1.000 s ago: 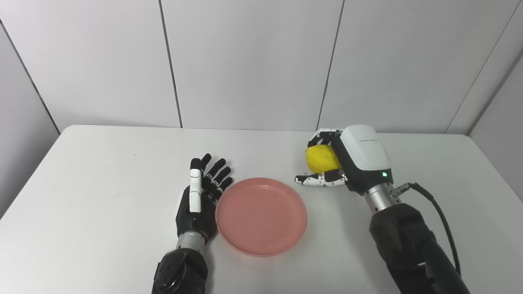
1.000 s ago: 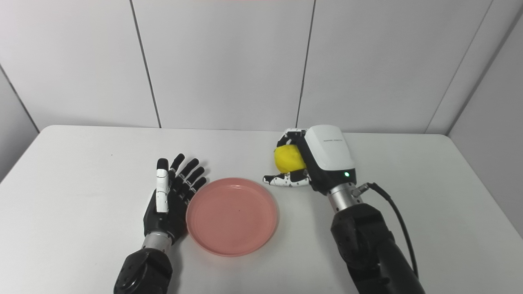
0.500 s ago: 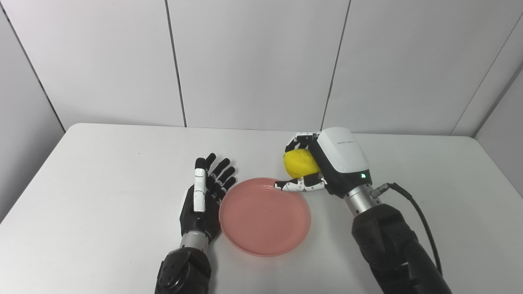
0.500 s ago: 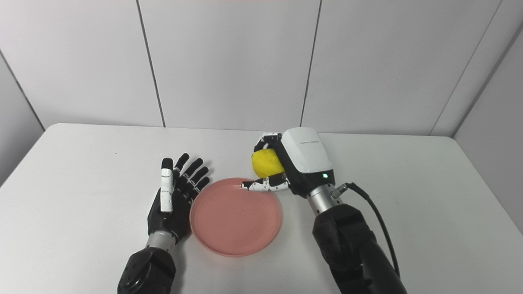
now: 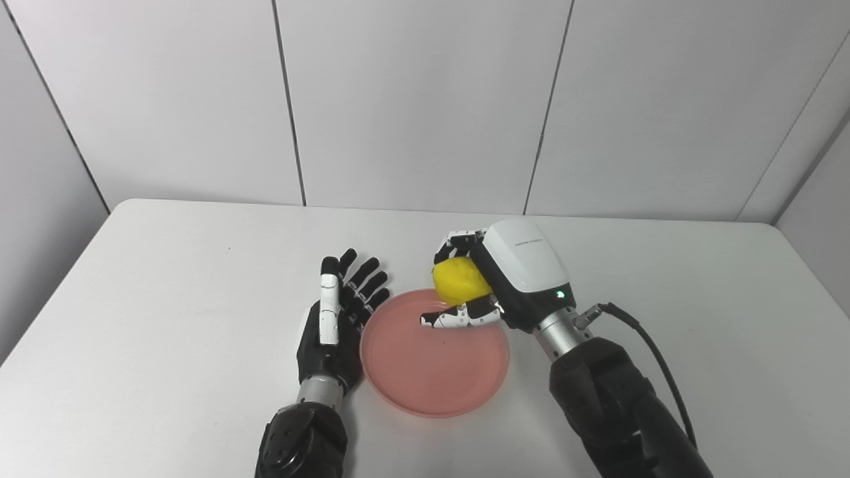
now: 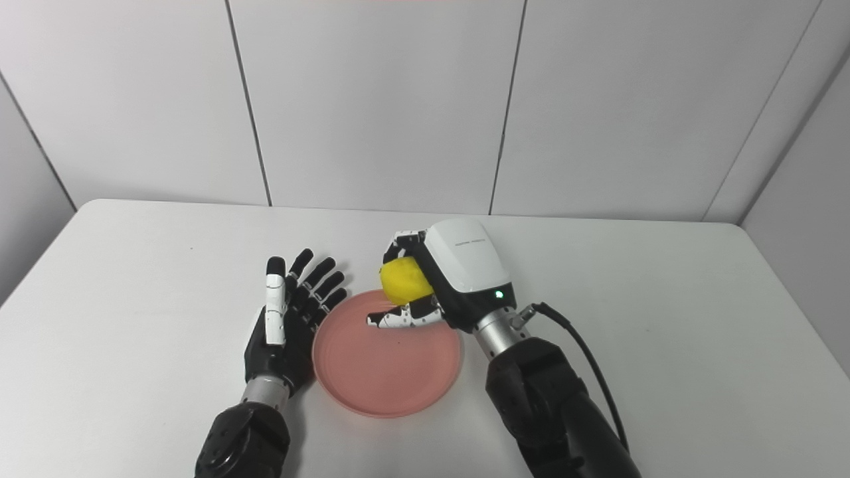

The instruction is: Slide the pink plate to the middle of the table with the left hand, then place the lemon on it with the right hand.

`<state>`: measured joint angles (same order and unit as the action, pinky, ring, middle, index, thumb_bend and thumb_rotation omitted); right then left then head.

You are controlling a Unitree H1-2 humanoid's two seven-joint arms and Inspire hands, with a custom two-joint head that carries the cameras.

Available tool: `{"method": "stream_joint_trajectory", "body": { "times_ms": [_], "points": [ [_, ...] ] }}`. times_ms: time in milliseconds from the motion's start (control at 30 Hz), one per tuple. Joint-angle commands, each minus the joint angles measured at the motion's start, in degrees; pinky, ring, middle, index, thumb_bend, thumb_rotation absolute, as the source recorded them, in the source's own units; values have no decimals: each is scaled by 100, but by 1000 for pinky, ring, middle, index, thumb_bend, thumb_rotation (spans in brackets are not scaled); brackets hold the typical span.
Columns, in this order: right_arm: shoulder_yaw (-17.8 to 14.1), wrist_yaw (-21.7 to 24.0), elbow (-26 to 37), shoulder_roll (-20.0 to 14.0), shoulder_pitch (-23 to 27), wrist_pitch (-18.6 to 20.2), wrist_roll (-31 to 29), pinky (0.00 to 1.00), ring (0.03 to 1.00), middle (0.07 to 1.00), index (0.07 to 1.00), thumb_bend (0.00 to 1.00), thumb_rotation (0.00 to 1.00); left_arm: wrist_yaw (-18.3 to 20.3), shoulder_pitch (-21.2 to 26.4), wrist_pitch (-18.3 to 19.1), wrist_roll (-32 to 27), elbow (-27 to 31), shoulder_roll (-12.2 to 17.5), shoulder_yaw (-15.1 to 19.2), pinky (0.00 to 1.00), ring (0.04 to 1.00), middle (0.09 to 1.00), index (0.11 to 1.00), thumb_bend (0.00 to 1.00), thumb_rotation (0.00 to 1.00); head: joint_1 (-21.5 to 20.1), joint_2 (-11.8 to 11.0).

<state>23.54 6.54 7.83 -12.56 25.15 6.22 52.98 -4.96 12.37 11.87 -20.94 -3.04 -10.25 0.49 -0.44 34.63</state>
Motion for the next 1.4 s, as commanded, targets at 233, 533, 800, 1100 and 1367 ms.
{"method": "stream_joint_trajectory", "body": {
  "times_ms": [233,533,800,1100,1367],
  "points": [
    [175,-294,-360,81,241,-364,96,193,261,343,408,616,346,-277,-318,129,33,-161,-526,-29,861,824,831,897,866,815,83,24],
    [224,-428,-688,137,211,-427,42,191,253,330,393,609,334,-235,-293,93,50,-198,-488,-79,868,850,855,920,854,832,151,32],
    [322,-521,-928,175,166,-521,53,191,258,338,408,595,341,-248,-261,20,0,-255,-495,-45,863,854,852,918,852,819,155,-2],
    [446,-461,-1029,199,114,-469,35,193,256,333,386,593,346,-311,-237,21,98,-238,-497,-101,831,838,848,894,810,852,171,-5],
    [434,-550,-1123,261,85,-476,-24,190,251,327,384,605,325,-326,-233,52,80,-206,-492,-90,829,834,851,892,807,840,160,18]
  ]
}}
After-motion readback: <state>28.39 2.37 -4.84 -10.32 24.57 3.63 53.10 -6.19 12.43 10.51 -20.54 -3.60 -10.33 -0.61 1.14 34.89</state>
